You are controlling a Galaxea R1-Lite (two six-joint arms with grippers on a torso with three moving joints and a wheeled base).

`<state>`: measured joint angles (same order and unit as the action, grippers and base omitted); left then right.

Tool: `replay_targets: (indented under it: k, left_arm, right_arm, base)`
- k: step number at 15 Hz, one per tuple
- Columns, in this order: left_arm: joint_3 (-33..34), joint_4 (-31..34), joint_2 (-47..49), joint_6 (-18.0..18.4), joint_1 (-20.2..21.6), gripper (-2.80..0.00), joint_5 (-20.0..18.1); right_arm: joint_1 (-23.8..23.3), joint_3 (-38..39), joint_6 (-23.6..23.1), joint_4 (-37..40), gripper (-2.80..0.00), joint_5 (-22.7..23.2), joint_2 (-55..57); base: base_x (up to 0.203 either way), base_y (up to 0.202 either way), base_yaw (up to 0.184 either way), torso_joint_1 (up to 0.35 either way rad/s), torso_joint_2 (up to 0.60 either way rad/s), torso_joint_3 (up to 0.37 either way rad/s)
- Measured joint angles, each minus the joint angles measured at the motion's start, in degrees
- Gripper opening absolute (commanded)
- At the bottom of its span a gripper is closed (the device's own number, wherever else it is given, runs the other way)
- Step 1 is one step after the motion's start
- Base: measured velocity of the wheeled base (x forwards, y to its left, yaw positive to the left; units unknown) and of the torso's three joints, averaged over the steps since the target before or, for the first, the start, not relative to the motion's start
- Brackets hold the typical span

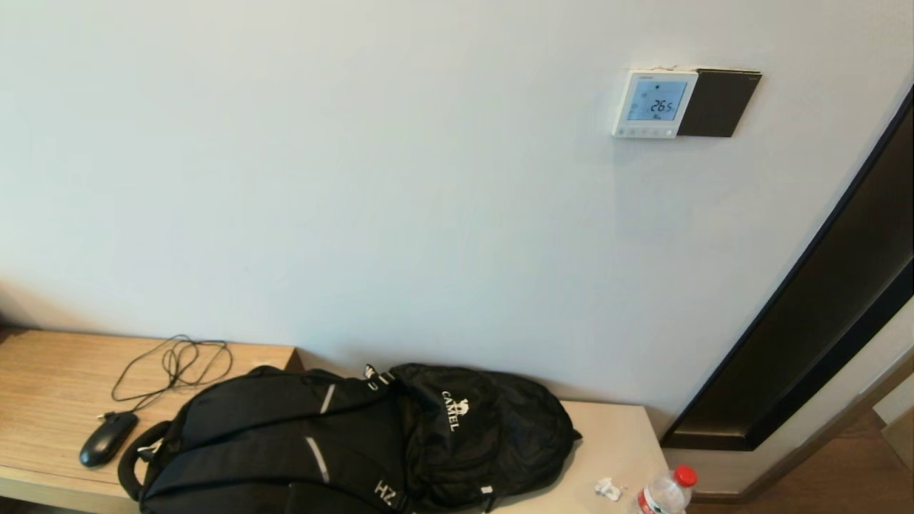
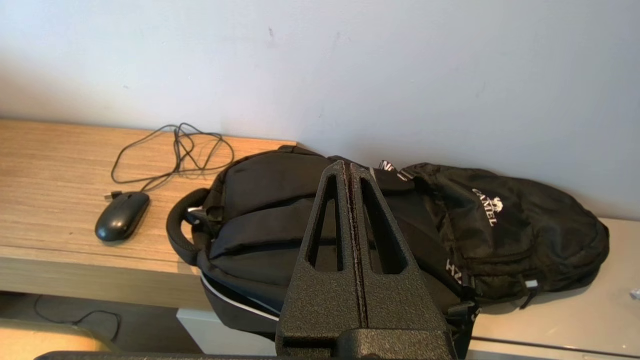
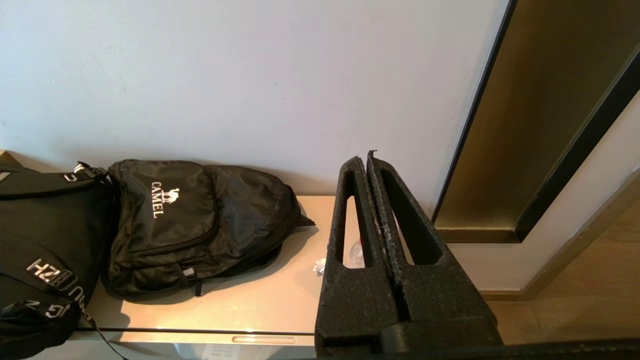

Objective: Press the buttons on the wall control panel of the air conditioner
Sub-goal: Turn off the central air conditioner

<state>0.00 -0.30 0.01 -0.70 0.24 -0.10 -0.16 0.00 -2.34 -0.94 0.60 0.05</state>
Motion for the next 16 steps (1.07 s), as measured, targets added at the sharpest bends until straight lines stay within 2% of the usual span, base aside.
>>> replay_targets:
  k: [4, 9, 13, 16]
  left_arm:
    - [0.0, 0.0, 0.0, 0.0, 0.0, -2.80, 0.0]
    - [0.0, 0.0, 0.0, 0.0, 0.0, -2.80, 0.0]
    - [0.0, 0.0, 0.0, 0.0, 0.0, -2.80, 0.0]
    - [0.0, 0.0, 0.0, 0.0, 0.0, -2.80, 0.0]
  right_arm:
    - [0.0, -0.9, -2.0, -0.4, -2.80, 0.3, 0.0]
    - [0.1, -9.5, -2.1, 1.8, -2.80, 1.6, 3.5]
    - [0.2, -17.7, -1.2, 0.8, -2.80, 1.6, 14.8]
    - [0.3, -23.4, -0.6, -5.2, -2.80, 1.6, 26.9]
  base:
    - [0.000, 0.000, 0.000, 0.000, 0.00, 0.000]
    - [0.000, 0.000, 0.000, 0.000, 0.00, 0.000]
    - [0.000, 0.000, 0.000, 0.000, 0.00, 0.000]
    - [0.000, 0.000, 0.000, 0.000, 0.00, 0.000]
